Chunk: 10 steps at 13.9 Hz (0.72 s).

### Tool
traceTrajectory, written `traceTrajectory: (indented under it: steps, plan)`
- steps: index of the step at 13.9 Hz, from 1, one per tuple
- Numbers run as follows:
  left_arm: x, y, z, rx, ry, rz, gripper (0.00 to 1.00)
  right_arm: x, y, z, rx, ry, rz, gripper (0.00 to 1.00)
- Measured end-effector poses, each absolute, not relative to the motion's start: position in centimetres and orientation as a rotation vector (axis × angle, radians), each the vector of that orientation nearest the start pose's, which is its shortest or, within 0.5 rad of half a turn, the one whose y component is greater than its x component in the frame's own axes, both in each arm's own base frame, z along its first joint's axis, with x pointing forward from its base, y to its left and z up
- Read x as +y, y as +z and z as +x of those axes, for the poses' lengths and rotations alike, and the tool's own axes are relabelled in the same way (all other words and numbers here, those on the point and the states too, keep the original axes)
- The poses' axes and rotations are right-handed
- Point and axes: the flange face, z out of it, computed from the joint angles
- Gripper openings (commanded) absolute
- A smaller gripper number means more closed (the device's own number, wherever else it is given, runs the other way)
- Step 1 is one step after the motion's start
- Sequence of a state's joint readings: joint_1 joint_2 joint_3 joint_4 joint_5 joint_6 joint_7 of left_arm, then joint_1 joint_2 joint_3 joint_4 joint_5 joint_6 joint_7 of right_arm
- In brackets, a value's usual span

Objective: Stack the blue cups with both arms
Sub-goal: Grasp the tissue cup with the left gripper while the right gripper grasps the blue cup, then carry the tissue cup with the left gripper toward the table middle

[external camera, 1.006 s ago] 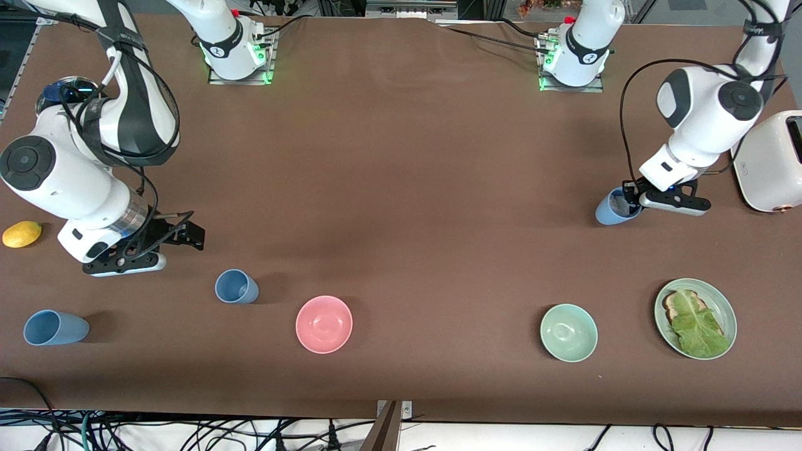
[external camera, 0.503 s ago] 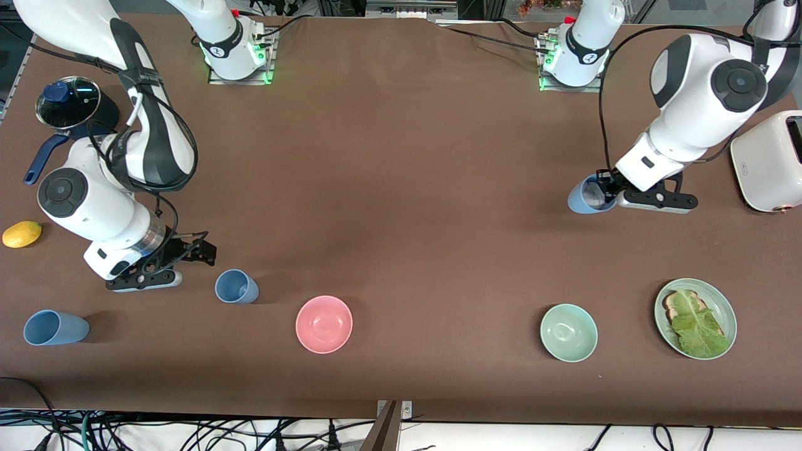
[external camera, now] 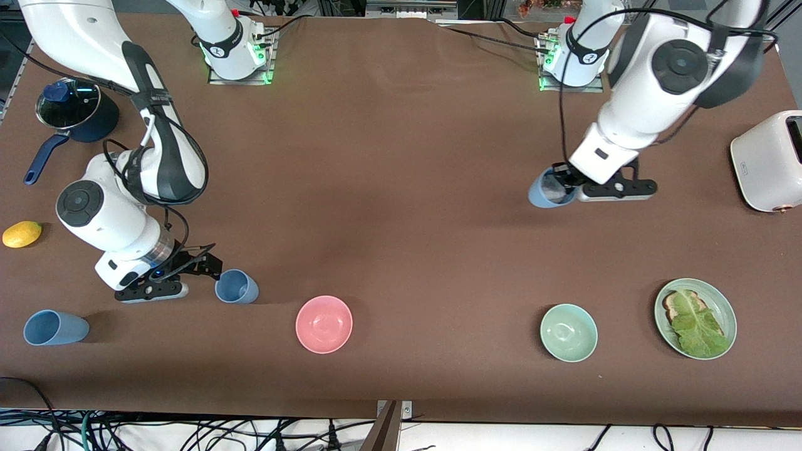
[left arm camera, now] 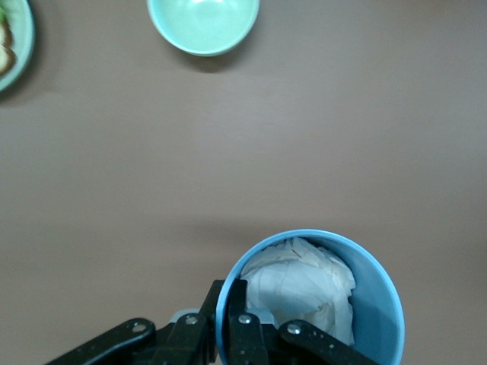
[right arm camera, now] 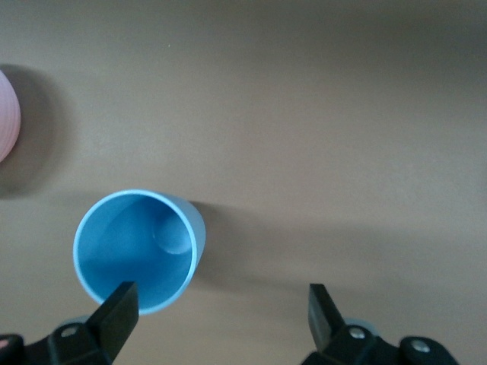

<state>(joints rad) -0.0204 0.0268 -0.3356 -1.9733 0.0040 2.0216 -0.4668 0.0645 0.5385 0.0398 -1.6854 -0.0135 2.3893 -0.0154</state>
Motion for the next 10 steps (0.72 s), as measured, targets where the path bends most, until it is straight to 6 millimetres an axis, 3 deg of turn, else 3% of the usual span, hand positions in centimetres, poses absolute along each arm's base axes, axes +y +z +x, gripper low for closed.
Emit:
traceTrajectory:
  steps: [4, 10]
  plan:
    - [-28.3, 46.0, 51.7, -0.418, -0.011, -3.171, 0.00, 7.3, 30.0, 70.1, -0.195, -0.304, -3.100, 0.97]
    - [-39.2, 43.0, 50.0, -0.676, 0.077, -3.138, 0.00, 7.9, 28.0, 70.7, -0.205, -0.283, -3.099, 0.94]
